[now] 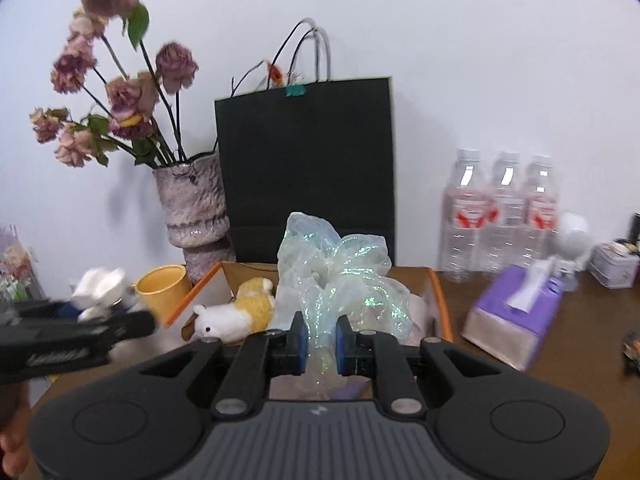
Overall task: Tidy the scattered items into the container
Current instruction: 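Lower white objects and plastic bag into the box and open both grippers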
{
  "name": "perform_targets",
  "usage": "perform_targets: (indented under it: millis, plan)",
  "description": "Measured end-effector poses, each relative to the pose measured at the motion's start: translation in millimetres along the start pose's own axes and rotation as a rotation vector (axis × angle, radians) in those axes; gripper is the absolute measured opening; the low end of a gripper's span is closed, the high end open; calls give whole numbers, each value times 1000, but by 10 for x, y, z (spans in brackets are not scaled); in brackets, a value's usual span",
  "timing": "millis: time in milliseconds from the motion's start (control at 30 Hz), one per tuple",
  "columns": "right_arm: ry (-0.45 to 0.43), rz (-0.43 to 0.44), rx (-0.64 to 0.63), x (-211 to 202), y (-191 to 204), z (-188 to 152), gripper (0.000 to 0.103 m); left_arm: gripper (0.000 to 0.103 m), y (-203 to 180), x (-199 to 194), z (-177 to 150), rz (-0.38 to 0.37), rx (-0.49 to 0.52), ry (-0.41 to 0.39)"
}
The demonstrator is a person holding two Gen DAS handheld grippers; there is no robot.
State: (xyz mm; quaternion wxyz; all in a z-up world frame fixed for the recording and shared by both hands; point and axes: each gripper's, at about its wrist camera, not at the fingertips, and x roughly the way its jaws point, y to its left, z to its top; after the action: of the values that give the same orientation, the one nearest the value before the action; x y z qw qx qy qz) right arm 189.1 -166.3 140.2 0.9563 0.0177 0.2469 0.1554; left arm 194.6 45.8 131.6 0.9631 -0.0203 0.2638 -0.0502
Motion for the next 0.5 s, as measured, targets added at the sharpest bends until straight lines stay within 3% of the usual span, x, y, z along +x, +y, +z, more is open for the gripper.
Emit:
perform_targets:
  millis: [167, 233, 300, 367, 400, 433, 467, 500]
  plan:
    - [138, 27, 19, 685, 17, 71, 13, 58, 15, 740, 150, -19, -17, 163]
    - [194, 31, 30, 920, 11, 21, 15, 58, 10, 1004, 98, 16, 1, 237]
    - [241, 32, 44, 1119, -4, -42, 25, 59, -13, 1190, 11, 64, 50, 297]
    - [282, 29, 32, 1255, -1, -105, 28, 63, -24, 1269, -39, 100, 76, 314]
    - [301, 29, 27, 1313, 0, -134, 28, 65, -27, 1288, -31, 110, 75, 331]
    - [313, 34, 25, 1335, 0, -152, 34, 75, -31, 1302, -24, 118, 74, 346]
    - [324, 37, 24, 1355, 0, -167, 44, 89, -36, 1290, -24, 116, 76, 352]
    - [336, 35, 24, 1364, 0, -177, 54, 93, -36, 1252, -29, 109, 88, 342]
